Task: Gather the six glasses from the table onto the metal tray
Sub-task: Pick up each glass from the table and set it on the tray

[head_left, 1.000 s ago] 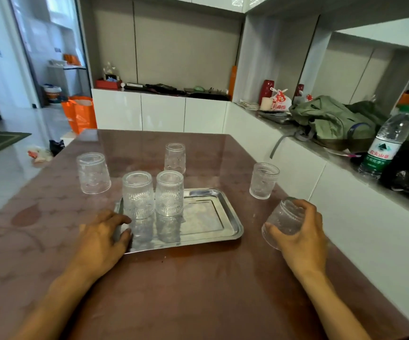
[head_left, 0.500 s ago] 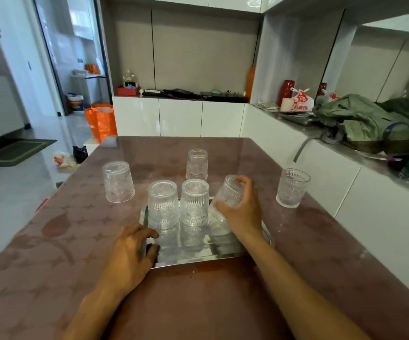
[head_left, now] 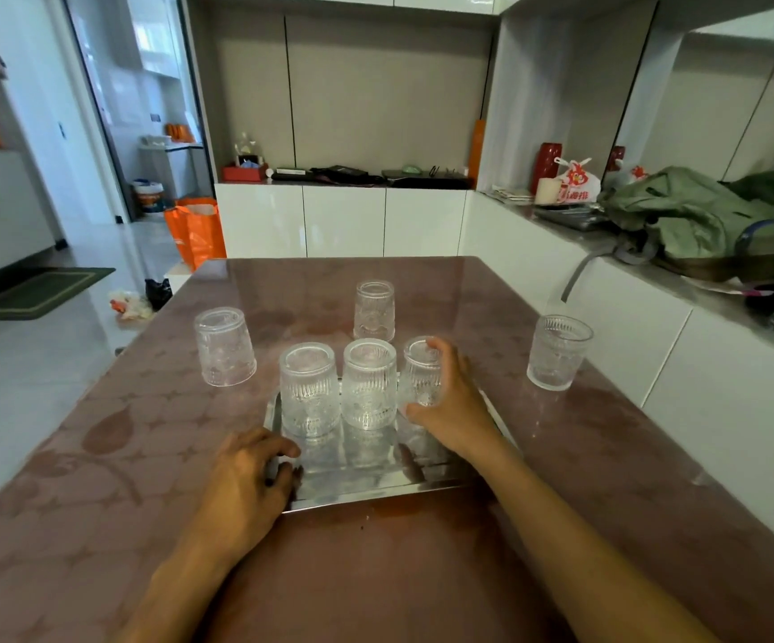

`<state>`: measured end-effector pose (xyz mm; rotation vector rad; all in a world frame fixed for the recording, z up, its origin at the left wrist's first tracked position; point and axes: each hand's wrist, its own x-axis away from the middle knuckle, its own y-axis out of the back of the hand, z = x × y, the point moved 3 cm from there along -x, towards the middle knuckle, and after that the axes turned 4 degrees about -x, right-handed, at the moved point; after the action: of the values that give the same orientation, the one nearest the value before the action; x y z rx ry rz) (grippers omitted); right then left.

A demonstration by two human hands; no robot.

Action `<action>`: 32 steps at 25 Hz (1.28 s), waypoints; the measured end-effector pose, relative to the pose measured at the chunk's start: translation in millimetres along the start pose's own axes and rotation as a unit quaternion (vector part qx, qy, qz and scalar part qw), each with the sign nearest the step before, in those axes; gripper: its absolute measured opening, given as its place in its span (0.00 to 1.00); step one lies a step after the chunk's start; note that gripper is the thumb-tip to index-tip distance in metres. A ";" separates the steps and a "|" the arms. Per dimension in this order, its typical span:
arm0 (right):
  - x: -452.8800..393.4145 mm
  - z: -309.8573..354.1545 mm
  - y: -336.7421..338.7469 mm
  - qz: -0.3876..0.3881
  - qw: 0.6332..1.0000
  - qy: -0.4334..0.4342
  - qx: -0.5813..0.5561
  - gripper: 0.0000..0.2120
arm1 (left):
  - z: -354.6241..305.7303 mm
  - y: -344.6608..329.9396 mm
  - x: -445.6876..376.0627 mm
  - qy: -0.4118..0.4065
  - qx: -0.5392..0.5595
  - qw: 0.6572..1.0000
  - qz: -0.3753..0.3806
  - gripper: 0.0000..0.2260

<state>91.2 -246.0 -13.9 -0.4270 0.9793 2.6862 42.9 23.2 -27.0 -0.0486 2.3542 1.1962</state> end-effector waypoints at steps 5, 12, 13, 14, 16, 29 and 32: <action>14.5 -27.4 61.1 -0.192 0.977 0.004 -0.091 0.49 | 4.4 -3.3 -1.1 0.031 0.043 0.999 -0.009 0.09; -26.6 -113.7 117.1 -0.257 0.921 -0.241 -0.167 0.49 | 24.3 -3.0 -8.4 0.162 0.183 0.966 -0.087 0.12; -33.5 -121.9 115.1 -0.234 0.926 -0.244 -0.170 0.47 | 29.0 -3.1 -8.9 0.177 0.180 0.964 -0.088 0.12; -39.4 -127.9 113.4 -0.221 0.928 -0.253 -0.160 0.43 | 32.5 -2.6 -8.7 0.185 0.175 0.963 -0.084 0.12; -47.3 -133.4 113.2 -0.218 0.927 -0.273 -0.135 0.37 | 30.6 -0.9 -7.1 0.182 0.176 0.965 -0.073 0.10; 6.7 100.0 106.0 0.026 0.950 0.037 -0.311 0.30 | 19.4 4.6 -2.4 0.144 0.189 0.969 -0.063 0.11; 25.0 120.2 51.2 0.041 0.983 0.027 -0.176 0.28 | 24.0 2.6 -2.9 0.155 0.195 0.968 -0.027 0.11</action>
<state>28.9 -201.8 94.9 -0.5386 0.5424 2.9440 54.7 42.6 -35.6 -0.1768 2.8007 0.7221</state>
